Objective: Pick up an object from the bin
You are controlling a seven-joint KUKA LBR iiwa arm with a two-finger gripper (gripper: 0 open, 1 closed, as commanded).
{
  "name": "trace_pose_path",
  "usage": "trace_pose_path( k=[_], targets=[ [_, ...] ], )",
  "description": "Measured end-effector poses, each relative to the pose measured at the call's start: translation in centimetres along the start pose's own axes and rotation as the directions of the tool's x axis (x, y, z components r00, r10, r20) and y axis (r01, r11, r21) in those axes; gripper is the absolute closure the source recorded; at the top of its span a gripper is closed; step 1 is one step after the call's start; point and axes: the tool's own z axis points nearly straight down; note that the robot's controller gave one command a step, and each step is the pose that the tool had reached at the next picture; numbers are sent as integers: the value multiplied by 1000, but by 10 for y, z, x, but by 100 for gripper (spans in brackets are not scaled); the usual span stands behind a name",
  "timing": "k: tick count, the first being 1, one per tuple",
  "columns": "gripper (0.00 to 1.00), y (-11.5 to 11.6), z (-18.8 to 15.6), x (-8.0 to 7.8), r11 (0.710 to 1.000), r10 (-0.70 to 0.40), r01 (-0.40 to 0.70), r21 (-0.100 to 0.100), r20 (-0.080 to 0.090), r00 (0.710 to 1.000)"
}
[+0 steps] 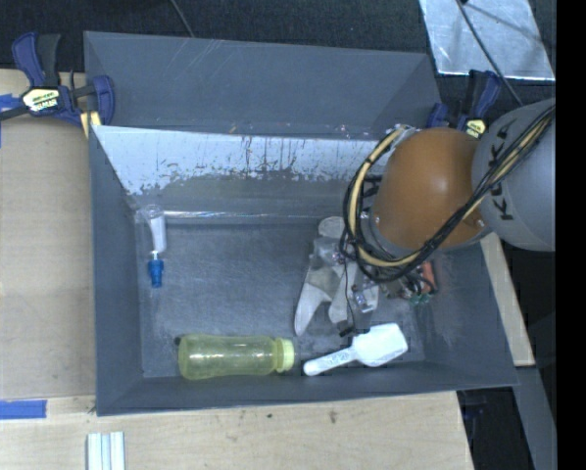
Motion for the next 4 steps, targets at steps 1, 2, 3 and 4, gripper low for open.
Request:
trace_pose_path(
  k=[1,2,3,4],
  targets=[
    [100,54,36,23,998,-67,67,-2,-1,998],
    [0,53,35,20,998,-65,65,0,7,998],
    [0,53,35,20,998,-65,65,1,8,998],
    [0,35,-9,19,996,-91,91,-4,-8,996]
  ],
)
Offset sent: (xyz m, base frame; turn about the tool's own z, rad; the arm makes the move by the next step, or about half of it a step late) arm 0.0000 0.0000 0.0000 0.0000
